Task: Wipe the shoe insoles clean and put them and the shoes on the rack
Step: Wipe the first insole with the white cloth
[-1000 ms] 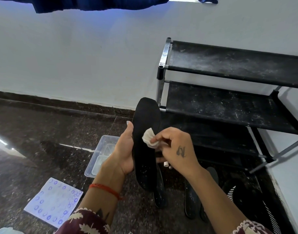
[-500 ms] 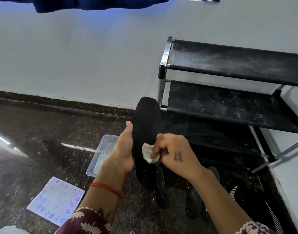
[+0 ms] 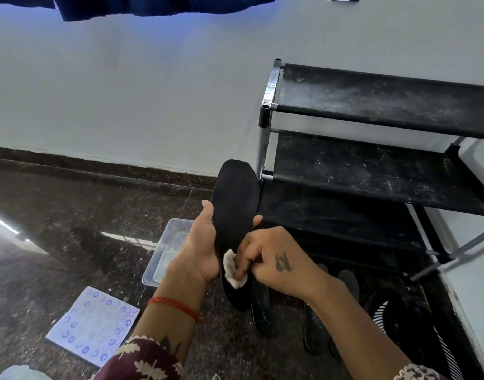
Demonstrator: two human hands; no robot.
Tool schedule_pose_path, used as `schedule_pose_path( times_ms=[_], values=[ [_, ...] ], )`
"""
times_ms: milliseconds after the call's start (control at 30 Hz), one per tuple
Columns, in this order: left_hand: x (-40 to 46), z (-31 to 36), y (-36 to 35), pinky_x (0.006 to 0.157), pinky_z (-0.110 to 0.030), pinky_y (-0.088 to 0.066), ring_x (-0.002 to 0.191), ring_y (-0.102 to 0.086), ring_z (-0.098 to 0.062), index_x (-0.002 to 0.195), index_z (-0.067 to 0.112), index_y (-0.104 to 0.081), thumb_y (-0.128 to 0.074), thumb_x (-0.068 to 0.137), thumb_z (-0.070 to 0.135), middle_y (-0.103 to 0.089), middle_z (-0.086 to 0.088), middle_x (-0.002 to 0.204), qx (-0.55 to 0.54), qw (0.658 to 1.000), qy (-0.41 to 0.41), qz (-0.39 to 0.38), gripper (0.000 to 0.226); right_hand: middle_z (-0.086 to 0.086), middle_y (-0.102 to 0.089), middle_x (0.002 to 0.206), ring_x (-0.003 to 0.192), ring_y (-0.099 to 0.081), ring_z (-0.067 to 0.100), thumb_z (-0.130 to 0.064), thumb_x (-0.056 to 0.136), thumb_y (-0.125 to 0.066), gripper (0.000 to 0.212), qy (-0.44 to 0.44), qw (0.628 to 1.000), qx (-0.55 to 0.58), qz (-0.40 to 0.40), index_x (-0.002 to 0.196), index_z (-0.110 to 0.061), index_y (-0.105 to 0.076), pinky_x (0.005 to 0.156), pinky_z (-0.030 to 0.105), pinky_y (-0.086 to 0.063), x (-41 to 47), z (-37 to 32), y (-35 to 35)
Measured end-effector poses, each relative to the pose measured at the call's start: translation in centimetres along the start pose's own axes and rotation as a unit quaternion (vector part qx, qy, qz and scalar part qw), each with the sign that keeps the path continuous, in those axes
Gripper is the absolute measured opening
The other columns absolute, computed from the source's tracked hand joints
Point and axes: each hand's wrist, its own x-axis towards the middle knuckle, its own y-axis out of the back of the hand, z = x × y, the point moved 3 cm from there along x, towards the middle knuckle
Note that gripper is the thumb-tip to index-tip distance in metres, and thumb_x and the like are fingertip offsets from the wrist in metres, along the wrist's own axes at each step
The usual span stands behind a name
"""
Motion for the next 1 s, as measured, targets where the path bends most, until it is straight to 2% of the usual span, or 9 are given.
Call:
schedule_pose_path(
  times_ms=[67, 133, 233, 367, 467, 633, 800, 900, 1000],
  values=[
    [0.1, -0.1, 0.0, 0.094, -0.044, -0.046, 0.1, -0.062, -0.032, 0.127, 0.004, -0.056, -0.02, 0.091, 0.069, -0.063, -0.025, 0.114, 0.008, 1.0, 0.005, 0.0, 0.082, -0.006, -0.071, 0.081, 0.077, -0.065, 0.007, 0.003, 0.066, -0.055, 0.029, -0.01, 0.999, -0.048, 0.018, 0.068, -0.017, -0.076, 0.079, 0.022, -0.051, -0.2, 0.2, 0.3],
    [0.0, 0.0, -0.2, 0.087, -0.044, -0.049, 0.096, -0.064, -0.033, 0.124, 0.004, -0.057, -0.019, 0.09, 0.069, -0.065, -0.022, 0.11, 0.017, 1.0, 0.011, -0.007, 0.083, -0.004, -0.071, 0.08, 0.078, -0.066, 0.01, -0.009, 0.069, -0.052, 0.026, -0.036, 0.99, -0.089, 0.104, 0.066, -0.02, -0.075, 0.075, 0.031, -0.054, -0.3, 1.0, 1.0],
    [-0.3, -0.1, -0.5, 0.082, -0.051, -0.053, 0.097, -0.065, -0.036, 0.114, 0.005, -0.065, -0.018, 0.089, 0.07, -0.065, -0.021, 0.114, 0.027, 0.999, 0.02, -0.034, 0.084, -0.006, -0.068, 0.082, 0.083, -0.067, 0.011, -0.001, 0.079, -0.061, 0.027, -0.086, 0.973, 0.022, 0.212, 0.066, -0.02, -0.074, 0.067, 0.033, -0.058, -0.1, 2.0, 1.5],
    [-0.2, -0.3, -0.7, 0.068, -0.042, -0.059, 0.081, -0.071, -0.03, 0.098, 0.001, -0.071, -0.022, 0.092, 0.066, -0.071, -0.02, 0.099, 0.026, 0.999, 0.02, -0.036, 0.082, -0.014, -0.064, 0.076, 0.066, -0.062, 0.001, 0.002, 0.072, -0.07, 0.021, -0.066, 0.987, 0.075, 0.122, 0.077, -0.018, -0.075, 0.066, 0.013, -0.049, 0.1, 0.6, 0.3],
    [0.2, -0.1, -0.1, 0.075, -0.043, -0.057, 0.089, -0.069, -0.03, 0.111, 0.002, -0.064, -0.026, 0.092, 0.066, -0.069, -0.022, 0.104, 0.0, 1.0, 0.016, -0.008, 0.077, -0.005, -0.07, 0.08, 0.07, -0.064, 0.004, 0.003, 0.072, -0.07, 0.016, -0.034, 0.995, 0.08, 0.051, 0.077, -0.011, -0.075, 0.074, 0.014, -0.049, 0.1, -0.2, -0.2],
    [0.3, -0.2, 0.1, 0.102, -0.044, -0.041, 0.111, -0.057, -0.032, 0.132, 0.007, -0.053, -0.024, 0.091, 0.068, -0.06, -0.024, 0.123, -0.014, 1.0, 0.009, -0.005, 0.079, -0.006, -0.07, 0.08, 0.075, -0.063, 0.007, 0.01, 0.065, -0.055, 0.034, -0.005, 1.0, -0.02, -0.005, 0.07, -0.017, -0.076, 0.074, 0.019, -0.05, -0.1, 0.0, -0.2],
    [0.1, -0.2, -0.1, 0.093, -0.049, -0.045, 0.102, -0.059, -0.033, 0.131, 0.007, -0.054, -0.02, 0.089, 0.071, -0.063, -0.021, 0.111, -0.007, 1.0, 0.017, -0.012, 0.084, -0.006, -0.07, 0.084, 0.079, -0.064, 0.009, -0.005, 0.072, -0.063, 0.021, -0.068, 0.987, -0.105, 0.098, 0.072, -0.022, -0.076, 0.076, 0.029, -0.053, -0.4, 1.1, 1.0],
    [-0.1, -0.2, -0.3, 0.081, -0.058, -0.048, 0.1, -0.062, -0.039, 0.115, 0.006, -0.063, -0.017, 0.088, 0.073, -0.065, -0.021, 0.113, 0.025, 0.999, 0.03, -0.023, 0.085, -0.008, -0.067, 0.083, 0.083, -0.066, 0.012, 0.006, 0.073, -0.063, 0.032, -0.1, 0.972, 0.009, 0.211, 0.067, -0.024, -0.073, 0.068, 0.034, -0.058, -0.2, 1.9, 1.6],
    [-0.3, -0.2, -0.6, 0.065, -0.048, -0.057, 0.08, -0.07, -0.034, 0.101, 0.003, -0.066, -0.02, 0.091, 0.069, -0.07, -0.022, 0.098, 0.02, 0.999, 0.021, -0.027, 0.082, -0.014, -0.064, 0.076, 0.083, -0.065, 0.009, 0.007, 0.071, -0.065, 0.031, -0.069, 0.98, 0.087, 0.166, 0.068, -0.023, -0.073, 0.07, 0.027, -0.056, 0.0, 1.1, 0.9]
  ],
)
